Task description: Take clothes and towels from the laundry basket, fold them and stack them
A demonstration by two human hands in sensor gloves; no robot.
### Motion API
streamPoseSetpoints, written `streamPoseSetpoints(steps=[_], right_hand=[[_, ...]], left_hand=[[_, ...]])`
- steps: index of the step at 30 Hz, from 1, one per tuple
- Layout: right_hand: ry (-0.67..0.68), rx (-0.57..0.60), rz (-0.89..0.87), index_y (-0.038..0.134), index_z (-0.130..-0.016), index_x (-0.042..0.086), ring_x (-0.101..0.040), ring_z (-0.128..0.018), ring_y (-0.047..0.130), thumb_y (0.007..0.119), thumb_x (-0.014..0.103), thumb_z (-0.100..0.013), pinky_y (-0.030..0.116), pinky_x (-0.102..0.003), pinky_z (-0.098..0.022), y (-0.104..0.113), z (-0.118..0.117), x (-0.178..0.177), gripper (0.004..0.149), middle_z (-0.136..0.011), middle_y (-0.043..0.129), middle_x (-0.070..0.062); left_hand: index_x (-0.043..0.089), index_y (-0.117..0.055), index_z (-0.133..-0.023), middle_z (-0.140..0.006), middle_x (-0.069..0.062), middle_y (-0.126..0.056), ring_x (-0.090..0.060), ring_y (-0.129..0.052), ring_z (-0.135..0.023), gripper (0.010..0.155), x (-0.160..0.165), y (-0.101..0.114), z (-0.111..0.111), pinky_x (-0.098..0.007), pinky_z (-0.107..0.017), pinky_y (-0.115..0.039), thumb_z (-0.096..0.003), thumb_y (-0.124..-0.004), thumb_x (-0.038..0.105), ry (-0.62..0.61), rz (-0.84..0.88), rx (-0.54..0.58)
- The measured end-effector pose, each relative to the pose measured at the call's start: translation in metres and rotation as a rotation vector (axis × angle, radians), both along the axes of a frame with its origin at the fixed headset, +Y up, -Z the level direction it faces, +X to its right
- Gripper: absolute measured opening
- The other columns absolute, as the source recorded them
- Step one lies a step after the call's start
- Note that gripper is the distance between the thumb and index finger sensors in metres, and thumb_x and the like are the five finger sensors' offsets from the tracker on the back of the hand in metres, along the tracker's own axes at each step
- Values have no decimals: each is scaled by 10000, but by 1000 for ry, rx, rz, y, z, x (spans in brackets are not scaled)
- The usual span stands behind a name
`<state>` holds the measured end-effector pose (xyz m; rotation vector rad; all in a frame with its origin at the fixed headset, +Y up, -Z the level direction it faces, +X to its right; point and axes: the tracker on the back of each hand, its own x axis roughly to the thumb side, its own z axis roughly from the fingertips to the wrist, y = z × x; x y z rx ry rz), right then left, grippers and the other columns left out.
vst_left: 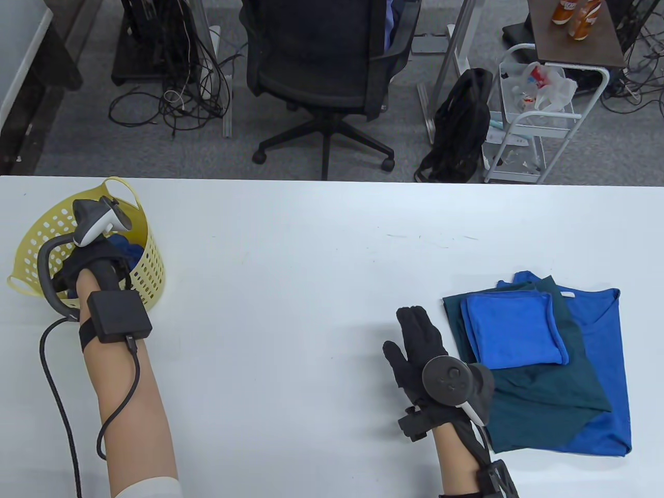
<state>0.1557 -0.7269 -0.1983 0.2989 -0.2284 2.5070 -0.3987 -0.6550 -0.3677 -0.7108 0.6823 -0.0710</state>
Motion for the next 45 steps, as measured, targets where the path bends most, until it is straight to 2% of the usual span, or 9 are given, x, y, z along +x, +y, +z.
streamPoseSetpoints(steps=[7, 10, 14, 20, 28, 36, 41, 43, 45], right_hand=[[3, -13, -7, 452, -1148, -28, -581, -951, 591, 714, 346, -622, 615, -723, -626, -5, -2, -3, 697, -1137, 443, -353], [20, -19, -21, 450, -1149, -25, -579, -953, 589, 712, 349, -623, 615, -723, -626, -5, -3, -6, 696, -1138, 442, -350], [43, -16, -66, 457, -1148, -19, -577, -953, 592, 711, 350, -625, 617, -721, -626, -3, -3, -8, 689, -1138, 444, -349], [71, 4, -142, 451, -1154, 0, -578, -953, 591, 706, 358, -628, 618, -720, -626, 7, 1, -6, 685, -1141, 436, -353], [271, -37, -313, 173, -1182, 0, -627, -989, 475, 690, 472, -627, 558, -763, -640, 29, 16, -24, 893, -1167, 242, -384], [393, -164, -599, 479, -1163, -8, -612, -982, 519, 530, 605, -641, 539, -784, -620, 31, 21, -32, 807, -1169, 418, -349], [342, -165, -800, 680, -1051, 95, -526, -955, 641, 630, 263, -652, 599, -729, -626, 31, 17, -31, 435, -1131, 571, -249], [369, -148, -784, 682, -1048, 121, -470, -917, 730, 639, 217, -642, 656, -669, -632, 33, 15, -23, 419, -1116, 613, -238], [400, -151, -785, 693, -1043, 136, -430, -868, 791, 639, 205, -640, 671, -657, -628, 36, 14, -16, 412, -1073, 689, -227]], left_hand=[[136, -494, -1226, -1272, -263, -249, -503, -482, -1136, 787, 47, 66, 24, -663, -762, -572, -556, -759, 452, -69, -223, 195], [149, -305, -1244, -1238, -259, -50, -507, -323, -1146, 829, 95, 109, 41, -671, -783, -495, -583, -696, 461, -173, -359, 469], [155, -271, -1247, -1235, -264, -24, -509, -296, -1150, 888, 175, 149, 83, -679, -788, -483, -561, -711, 507, -395, -286, 933], [199, -430, -1228, -1284, -248, -242, -453, -493, -1155, 857, 265, 137, 153, -641, -779, -571, -515, -775, 526, -747, -4, 1226], [265, -564, -1139, -1243, -182, -531, -342, -724, -1074, 751, 291, 54, 198, -578, -758, -668, -470, -869, 416, -862, 532, 1153], [409, -736, -903, -1090, -13, -775, -213, -895, -918, 433, 297, -1, 220, -528, -714, -746, -494, -852, 331, -912, 701, 1123], [508, -740, -934, -1159, 29, -726, -222, -857, -996, 459, 302, -8, 224, -554, -727, -740, -492, -831, 424, -1132, 504, 895], [509, -734, -958, -1200, -31, -683, -289, -802, -1038, 466, 290, -6, 219, -583, -738, -710, -499, -810, 513, -1072, 616, 801], [428, -775, -957, -1178, -67, -710, -314, -810, -1017, 475, 274, -9, 212, -578, -728, -713, -504, -782, 572, -941, 820, 886]])
